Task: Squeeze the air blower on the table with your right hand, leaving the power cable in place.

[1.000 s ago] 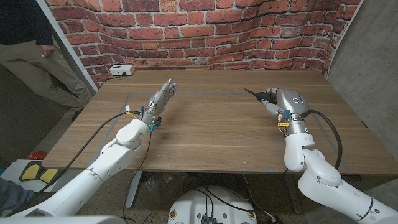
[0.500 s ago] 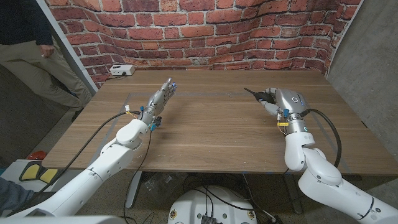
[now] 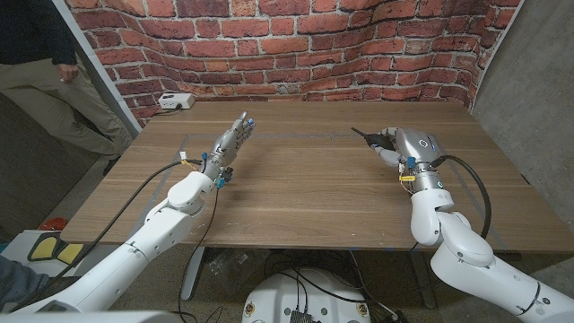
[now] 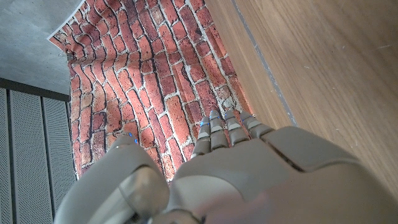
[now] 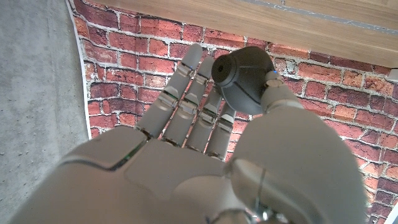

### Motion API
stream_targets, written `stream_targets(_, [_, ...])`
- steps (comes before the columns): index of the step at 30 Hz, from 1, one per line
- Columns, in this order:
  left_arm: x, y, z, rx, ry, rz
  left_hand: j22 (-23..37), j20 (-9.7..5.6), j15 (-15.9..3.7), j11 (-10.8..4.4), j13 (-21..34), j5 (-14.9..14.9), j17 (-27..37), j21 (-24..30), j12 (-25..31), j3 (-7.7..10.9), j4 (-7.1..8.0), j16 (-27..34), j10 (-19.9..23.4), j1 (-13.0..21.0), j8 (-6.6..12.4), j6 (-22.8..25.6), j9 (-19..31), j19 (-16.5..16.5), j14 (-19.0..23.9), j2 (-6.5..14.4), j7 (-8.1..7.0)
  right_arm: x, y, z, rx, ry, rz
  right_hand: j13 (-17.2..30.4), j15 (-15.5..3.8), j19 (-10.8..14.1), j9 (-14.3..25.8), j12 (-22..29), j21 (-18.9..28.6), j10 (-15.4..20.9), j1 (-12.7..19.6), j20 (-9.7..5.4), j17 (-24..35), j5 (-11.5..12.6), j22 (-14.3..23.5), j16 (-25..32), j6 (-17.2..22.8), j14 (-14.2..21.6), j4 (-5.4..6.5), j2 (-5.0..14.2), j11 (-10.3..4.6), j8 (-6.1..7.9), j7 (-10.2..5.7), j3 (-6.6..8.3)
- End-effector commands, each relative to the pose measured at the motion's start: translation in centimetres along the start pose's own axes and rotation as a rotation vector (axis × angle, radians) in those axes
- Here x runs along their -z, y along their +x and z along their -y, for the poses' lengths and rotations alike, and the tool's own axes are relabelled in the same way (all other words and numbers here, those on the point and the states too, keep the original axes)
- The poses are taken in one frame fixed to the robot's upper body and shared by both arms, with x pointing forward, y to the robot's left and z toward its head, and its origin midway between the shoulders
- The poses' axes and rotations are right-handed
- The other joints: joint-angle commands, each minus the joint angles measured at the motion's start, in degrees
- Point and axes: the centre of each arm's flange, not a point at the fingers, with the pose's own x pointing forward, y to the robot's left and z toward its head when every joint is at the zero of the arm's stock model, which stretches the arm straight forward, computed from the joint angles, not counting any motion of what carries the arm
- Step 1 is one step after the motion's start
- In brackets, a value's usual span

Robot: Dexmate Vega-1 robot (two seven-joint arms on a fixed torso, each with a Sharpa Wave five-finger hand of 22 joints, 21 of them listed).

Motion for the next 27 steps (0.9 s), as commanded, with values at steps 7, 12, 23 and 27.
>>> stream_targets(7, [0.1,0.0,0.1,0.007,0.004,-0.010,0.3,0.39,-0.19,-0.18,0.3,0.0,0.2,-0.2,-0.1,-0.25,-0.02,0.0,-0.1,-0.1,-0.19,0.3,0.2,-0.3,0.5,0.2,-0.16,-0.2,0.1,-2.1,-0.106,0.016,0.015,0.1,-4.51,-1.6,0.0,-0.6,-0.3,-1.7,-1.9,-4.36,0.3,0.3,-0.1,-0.1,-1.3,-1.6,0.23,-0.58,0.16,-1.19,0.73,-1.01])
stream_targets(12, [0.0,0.0,0.1,0.008,0.007,-0.007,0.3,0.37,-0.13,-0.17,0.3,0.0,0.2,-0.2,-0.1,-0.29,-0.03,0.0,-0.1,-0.1,-0.21,0.3,0.2,-0.3,0.5,0.2,-0.14,-0.3,0.1,-2.8,-0.131,0.010,0.015,0.1,-3.88,-2.2,0.0,-0.9,-0.6,-2.7,-2.4,-4.22,0.4,0.5,-0.2,-0.2,-2.0,-2.7,0.28,-0.78,0.20,-1.66,0.92,-1.25])
stream_targets(23, [-0.1,-0.2,0.2,0.010,0.009,-0.009,0.3,0.39,-0.23,-0.17,0.3,0.0,0.2,-0.2,-0.2,-0.36,-0.04,0.0,-0.1,0.0,-0.21,0.3,0.2,-0.5,0.5,0.3,-0.19,-0.8,0.3,-4.8,-0.198,0.005,0.036,0.1,-3.70,-3.3,0.1,-0.9,-1.0,-3.4,-2.8,-3.98,0.4,0.6,-0.2,-0.4,-2.6,-4.1,0.25,-0.92,0.34,-2.10,1.09,-1.43])
stream_targets(27, [0.0,-0.3,0.3,0.008,0.004,-0.011,0.3,0.40,-0.19,-0.17,0.3,-0.1,0.2,-0.2,-0.2,-0.39,-0.04,0.0,-0.1,0.0,-0.21,0.3,0.2,-0.5,0.5,0.3,-0.22,-0.9,0.1,-5.9,-0.200,-0.005,0.029,0.1,-3.20,-3.6,0.1,-1.0,-1.1,-3.7,-3.1,-3.84,0.4,0.7,-0.3,-0.5,-2.6,-4.9,0.30,-0.93,0.20,-2.17,1.05,-1.52])
